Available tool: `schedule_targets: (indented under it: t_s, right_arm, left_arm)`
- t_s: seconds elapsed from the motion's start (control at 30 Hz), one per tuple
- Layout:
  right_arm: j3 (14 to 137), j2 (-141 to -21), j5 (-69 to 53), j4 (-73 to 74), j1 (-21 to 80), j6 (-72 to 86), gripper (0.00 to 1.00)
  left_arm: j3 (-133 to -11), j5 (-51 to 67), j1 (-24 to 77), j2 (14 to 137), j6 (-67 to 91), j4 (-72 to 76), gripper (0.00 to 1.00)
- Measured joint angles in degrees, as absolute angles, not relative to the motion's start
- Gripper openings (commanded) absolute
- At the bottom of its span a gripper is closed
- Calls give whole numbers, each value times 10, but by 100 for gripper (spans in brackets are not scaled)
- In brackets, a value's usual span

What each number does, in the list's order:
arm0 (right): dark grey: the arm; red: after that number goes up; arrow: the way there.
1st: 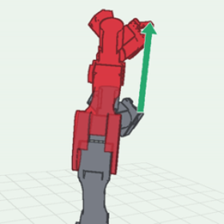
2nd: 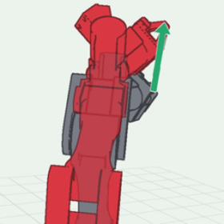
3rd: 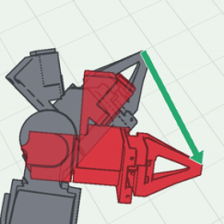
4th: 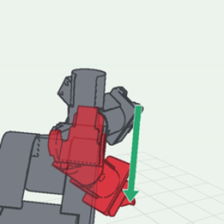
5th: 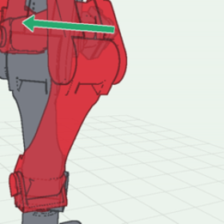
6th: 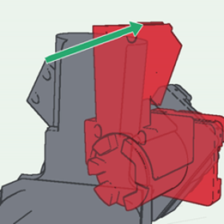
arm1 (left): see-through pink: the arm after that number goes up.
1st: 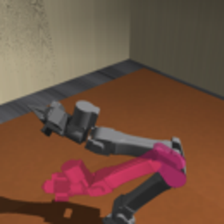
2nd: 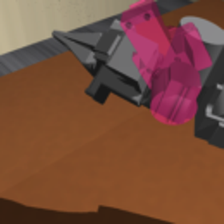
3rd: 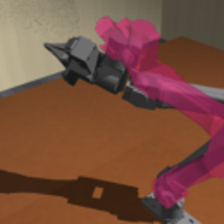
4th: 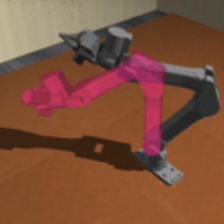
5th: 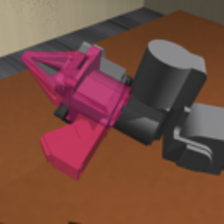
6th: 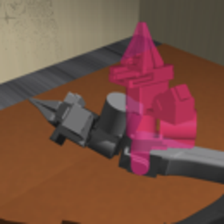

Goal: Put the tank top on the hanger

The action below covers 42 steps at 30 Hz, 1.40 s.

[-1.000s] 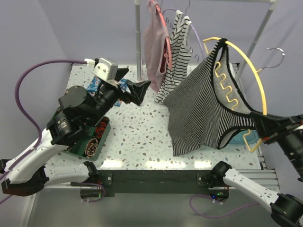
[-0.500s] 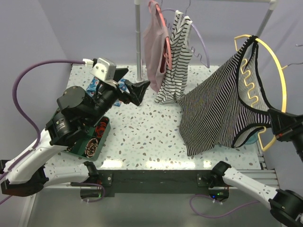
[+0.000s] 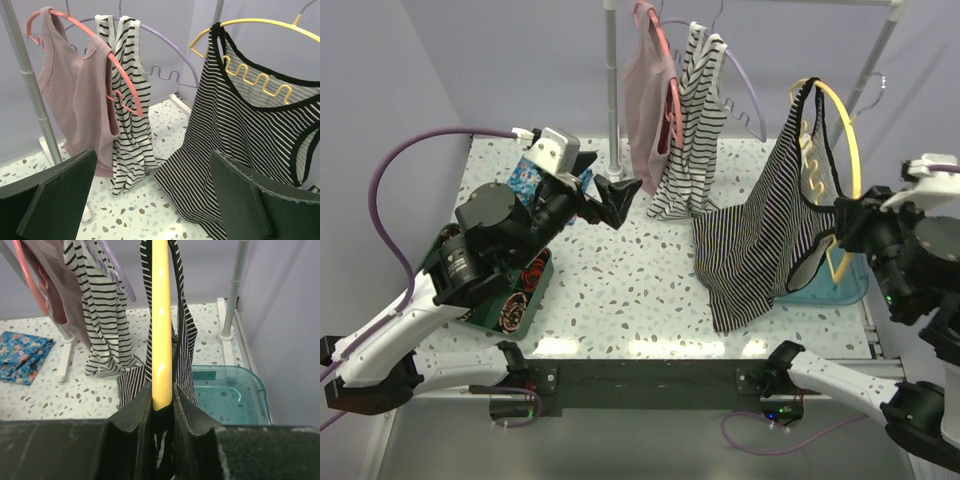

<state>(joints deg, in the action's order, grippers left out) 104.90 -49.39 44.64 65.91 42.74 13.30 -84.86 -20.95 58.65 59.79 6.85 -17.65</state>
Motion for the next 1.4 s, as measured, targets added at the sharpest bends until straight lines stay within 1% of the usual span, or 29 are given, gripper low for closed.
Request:
schedule_targets:
  t_s: [0.37, 0.6, 0.7, 0.97, 1.1, 1.23, 1.4]
  right_arm:
    - [1017, -602, 468, 563, 423, 75, 0]
    - [1000, -608, 419, 526, 347, 51, 0]
    - [994, -613, 371, 510, 290, 51, 0]
    - [924, -645, 129, 455, 14, 78, 0]
    - [910, -677, 14, 424, -76, 103, 0]
    - [905, -698, -51, 395, -102, 118, 0]
    - [915, -715, -97, 378, -102, 124, 0]
  left_arm:
    - [-837, -209, 587, 580, 69, -185, 100]
    - [-837, -202, 587, 573, 70, -203, 100]
    - [-837, -199, 587, 573, 70, -212, 100]
    - [-839, -189, 587, 574, 78, -229, 100]
    - [-842, -186, 587, 573, 79, -246, 100]
    - [-841, -187, 587, 562, 78, -264, 100]
    - [-823, -194, 587, 521, 77, -277, 100]
